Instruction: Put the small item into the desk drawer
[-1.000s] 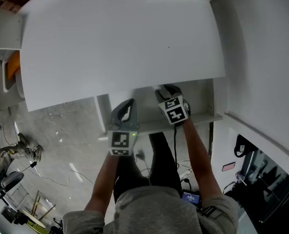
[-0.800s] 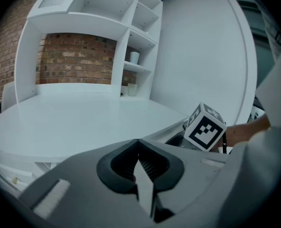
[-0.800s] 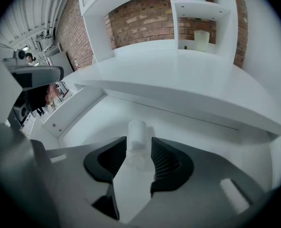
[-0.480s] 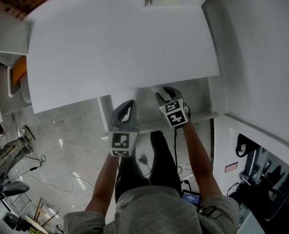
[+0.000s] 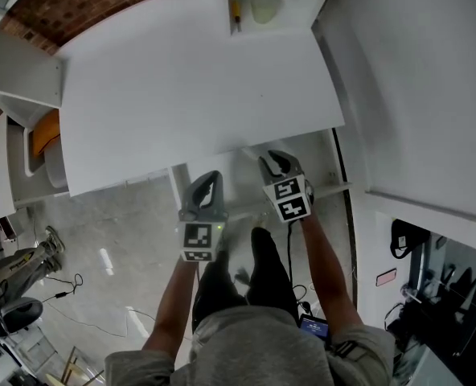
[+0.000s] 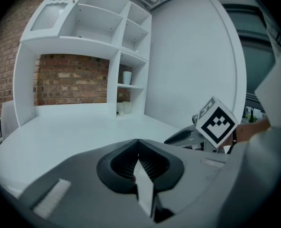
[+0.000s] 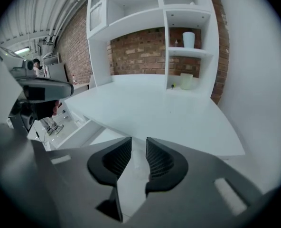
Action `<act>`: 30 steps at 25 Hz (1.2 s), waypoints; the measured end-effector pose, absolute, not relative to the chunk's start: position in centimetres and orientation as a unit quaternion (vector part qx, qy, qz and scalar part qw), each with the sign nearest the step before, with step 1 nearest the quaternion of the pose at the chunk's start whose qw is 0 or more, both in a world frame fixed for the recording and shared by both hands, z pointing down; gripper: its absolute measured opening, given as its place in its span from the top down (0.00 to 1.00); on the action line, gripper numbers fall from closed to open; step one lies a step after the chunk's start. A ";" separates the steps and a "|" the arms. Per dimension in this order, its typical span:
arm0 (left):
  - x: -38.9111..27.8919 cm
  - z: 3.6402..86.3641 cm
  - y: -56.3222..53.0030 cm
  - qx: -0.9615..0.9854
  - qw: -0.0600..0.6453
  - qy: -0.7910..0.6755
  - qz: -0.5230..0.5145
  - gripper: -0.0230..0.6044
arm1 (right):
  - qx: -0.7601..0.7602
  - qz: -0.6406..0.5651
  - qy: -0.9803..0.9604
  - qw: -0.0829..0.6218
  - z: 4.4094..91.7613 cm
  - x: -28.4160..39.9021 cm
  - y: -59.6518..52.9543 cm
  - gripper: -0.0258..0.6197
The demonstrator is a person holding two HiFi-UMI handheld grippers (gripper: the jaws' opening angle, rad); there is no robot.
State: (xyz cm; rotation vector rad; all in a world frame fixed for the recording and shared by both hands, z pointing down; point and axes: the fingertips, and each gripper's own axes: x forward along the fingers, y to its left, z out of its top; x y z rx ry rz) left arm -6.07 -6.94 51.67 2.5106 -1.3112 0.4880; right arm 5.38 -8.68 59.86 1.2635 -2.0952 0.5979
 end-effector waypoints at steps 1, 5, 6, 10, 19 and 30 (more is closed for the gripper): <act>-6.0 51.0 -6.8 0.868 0.128 -0.451 0.165 0.94 | 0.485 0.219 -0.792 0.299 58.8 5.5 -8.5 0.81; -5.7 48.0 -5.8 0.873 0.119 -0.448 0.152 0.94 | 0.518 0.188 -0.788 0.275 54.7 6.1 -7.4 0.86; -5.7 47.2 -5.5 0.874 0.117 -0.447 0.149 0.94 | 0.526 0.183 -0.787 0.267 53.7 6.2 -7.1 0.87; -6.3 44.6 -4.6 0.879 0.093 -0.446 0.141 0.94 | 0.550 0.170 -0.784 0.231 49.8 6.3 -6.0 0.89; -7.8 38.7 -1.7 0.887 0.068 -0.441 0.121 0.94 | 0.592 0.140 -0.777 0.163 41.9 5.6 -2.4 0.95; -11.1 33.3 2.2 0.895 0.029 -0.437 0.088 0.94 | 0.624 0.104 -0.766 0.116 35.4 4.0 3.1 0.96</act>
